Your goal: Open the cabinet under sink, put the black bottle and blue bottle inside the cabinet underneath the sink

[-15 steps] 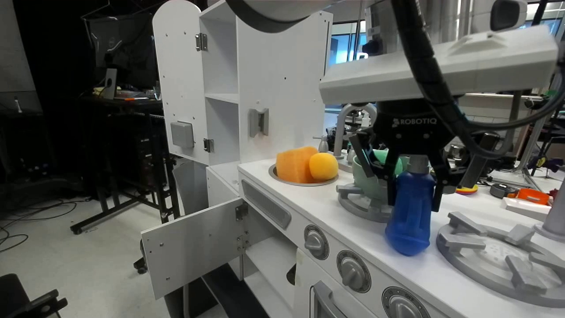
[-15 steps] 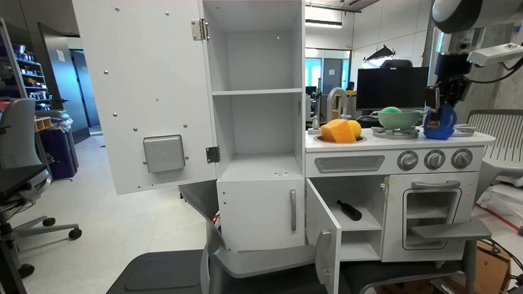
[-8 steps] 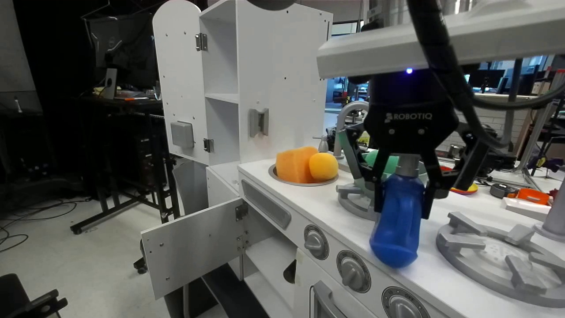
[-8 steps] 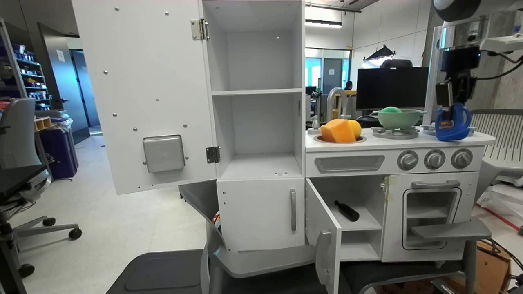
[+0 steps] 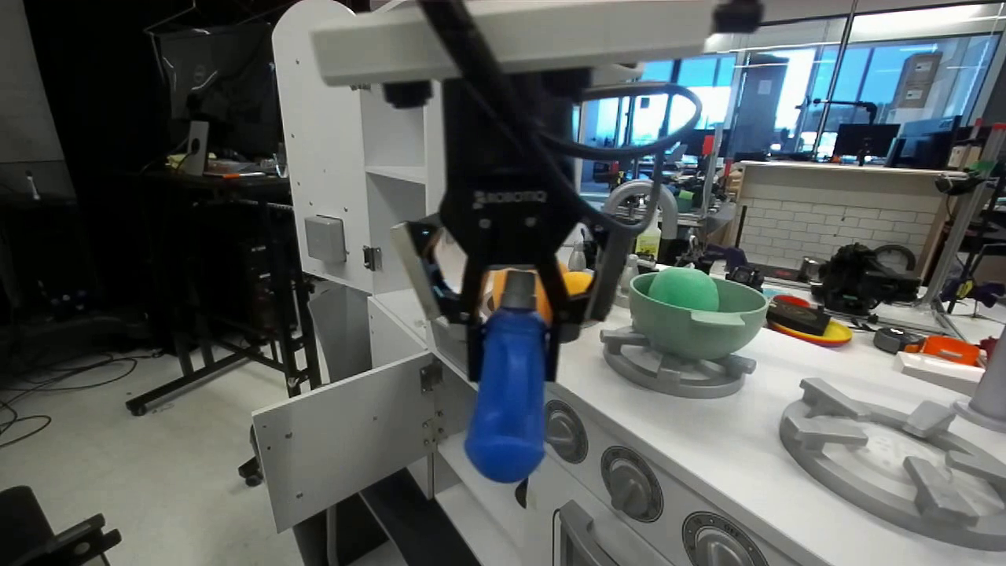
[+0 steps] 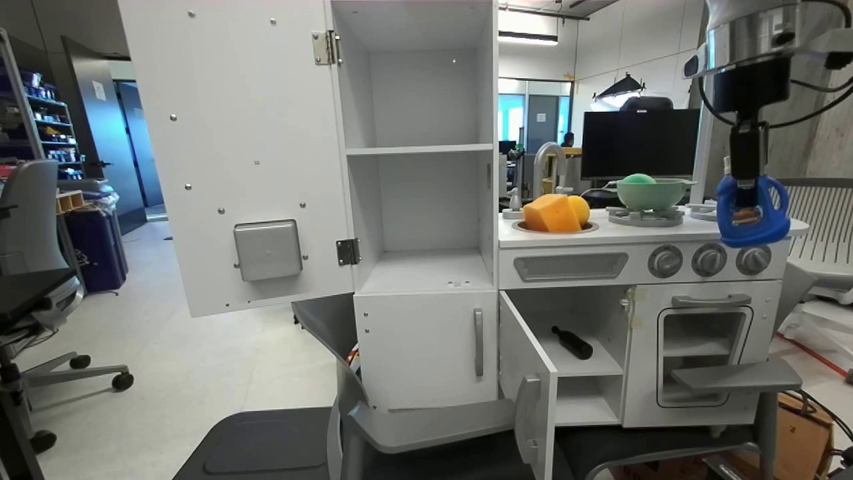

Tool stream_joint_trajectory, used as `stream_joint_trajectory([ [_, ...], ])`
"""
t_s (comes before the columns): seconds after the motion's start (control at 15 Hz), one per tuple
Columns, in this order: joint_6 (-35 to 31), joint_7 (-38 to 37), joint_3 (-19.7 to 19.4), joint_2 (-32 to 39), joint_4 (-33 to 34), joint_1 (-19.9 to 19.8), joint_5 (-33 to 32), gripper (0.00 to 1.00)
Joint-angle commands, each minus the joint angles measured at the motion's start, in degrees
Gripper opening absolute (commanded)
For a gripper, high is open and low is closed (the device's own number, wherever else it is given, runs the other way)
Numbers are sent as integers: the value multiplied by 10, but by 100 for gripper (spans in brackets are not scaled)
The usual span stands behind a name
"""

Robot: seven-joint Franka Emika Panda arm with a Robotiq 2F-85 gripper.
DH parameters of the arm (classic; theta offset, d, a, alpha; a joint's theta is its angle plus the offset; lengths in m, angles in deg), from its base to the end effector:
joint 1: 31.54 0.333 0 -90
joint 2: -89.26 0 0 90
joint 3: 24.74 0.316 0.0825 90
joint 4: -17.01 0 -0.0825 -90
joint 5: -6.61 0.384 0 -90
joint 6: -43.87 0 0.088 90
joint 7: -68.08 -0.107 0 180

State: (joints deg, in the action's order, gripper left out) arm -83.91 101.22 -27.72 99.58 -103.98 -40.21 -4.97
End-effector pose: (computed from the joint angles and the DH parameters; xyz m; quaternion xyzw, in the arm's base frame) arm 0.5496 -0.1192 0.3260 0.9646 0.2487 -0.0599 0.0645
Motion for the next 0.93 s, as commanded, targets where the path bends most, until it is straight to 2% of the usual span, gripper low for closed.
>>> stream_joint_trajectory([
  [0.0,-57,4,5,-116,-145,22,-37,22],
  [0.07,-97,0,2,-120,-173,25,-41,22],
  [0.2,-135,-29,6,-155,-220,40,-46,22],
  [0.33,-220,-59,1,-145,-261,41,-56,22],
  [0.4,-243,-91,7,-150,-274,47,-72,22],
  [0.53,-347,-140,2,-106,-296,40,-107,22],
  [0.67,-403,-236,6,-88,-305,41,-186,22],
  [0.73,-452,-286,-1,-52,-300,33,-243,22],
  [0.87,-471,-382,-24,-40,-277,53,-340,22],
])
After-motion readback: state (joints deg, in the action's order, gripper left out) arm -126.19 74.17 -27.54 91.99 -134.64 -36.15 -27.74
